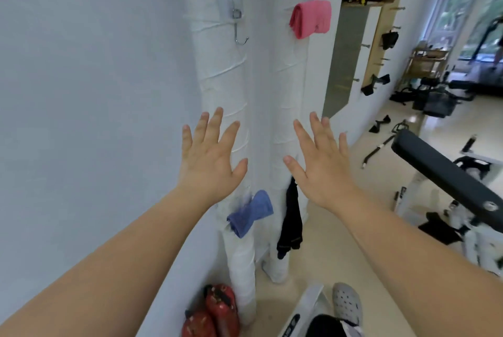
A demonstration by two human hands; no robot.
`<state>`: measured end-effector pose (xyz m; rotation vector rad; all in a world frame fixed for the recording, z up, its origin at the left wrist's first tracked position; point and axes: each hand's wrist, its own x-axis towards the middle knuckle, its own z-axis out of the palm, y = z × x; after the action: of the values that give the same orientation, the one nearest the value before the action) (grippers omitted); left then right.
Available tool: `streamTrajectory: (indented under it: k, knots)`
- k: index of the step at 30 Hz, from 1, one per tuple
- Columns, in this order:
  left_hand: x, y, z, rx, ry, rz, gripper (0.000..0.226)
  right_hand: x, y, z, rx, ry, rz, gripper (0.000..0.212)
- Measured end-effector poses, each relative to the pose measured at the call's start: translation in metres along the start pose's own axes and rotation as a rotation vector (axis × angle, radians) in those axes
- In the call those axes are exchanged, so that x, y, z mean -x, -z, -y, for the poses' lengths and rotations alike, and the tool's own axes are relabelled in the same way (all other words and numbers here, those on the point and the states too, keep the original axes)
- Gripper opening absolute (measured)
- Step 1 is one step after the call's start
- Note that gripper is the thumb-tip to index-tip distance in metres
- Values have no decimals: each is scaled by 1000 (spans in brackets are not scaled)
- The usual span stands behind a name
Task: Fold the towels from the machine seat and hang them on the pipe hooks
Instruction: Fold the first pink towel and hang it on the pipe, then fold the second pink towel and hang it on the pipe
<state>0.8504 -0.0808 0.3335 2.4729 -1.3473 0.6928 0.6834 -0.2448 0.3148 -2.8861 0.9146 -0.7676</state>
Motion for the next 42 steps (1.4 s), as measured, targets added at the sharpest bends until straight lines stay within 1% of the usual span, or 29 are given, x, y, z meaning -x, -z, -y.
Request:
streamTrajectory:
  k: [4, 11, 15, 19, 23, 25, 28, 33, 35, 37, 39, 42]
  knots:
    - [29, -14, -9, 83, -56, 91, 78, 45, 2, 5, 30, -90, 76, 72]
    - [75, -52, -43, 220, -155, 235, 77, 112, -6, -13, 150, -205, 212, 72]
    - [100, -74, -67, 268, -208, 294, 78, 150, -21, -33, 149, -276, 255, 71]
    - [134, -101, -103, 323, -225, 417, 75, 212, -40, -58, 126, -377, 355, 71]
    - [177, -132, -168, 323, -322, 514, 75, 300, -57, -96, 107, -494, 492, 70]
    - [201, -142, -210, 307, -385, 614, 75, 346, -54, -122, 130, -574, 550, 71]
    - [242, -151, -274, 275, -468, 748, 75, 418, -38, -164, 130, -698, 582, 73]
    - [307, -157, -379, 208, -602, 820, 71, 539, -8, -234, 72, -879, 629, 72]
    - [333, -155, -423, 180, -629, 868, 71, 586, 5, -261, 60, -923, 666, 71]
    - [358, -150, -464, 217, -638, 918, 72, 627, 19, -286, 47, -969, 686, 72]
    - [377, -145, -501, 234, -682, 969, 71, 659, 32, -309, 25, -1009, 700, 75]
    - [393, -139, -546, 185, -793, 999, 68, 694, 40, -340, -9, -1044, 704, 75]
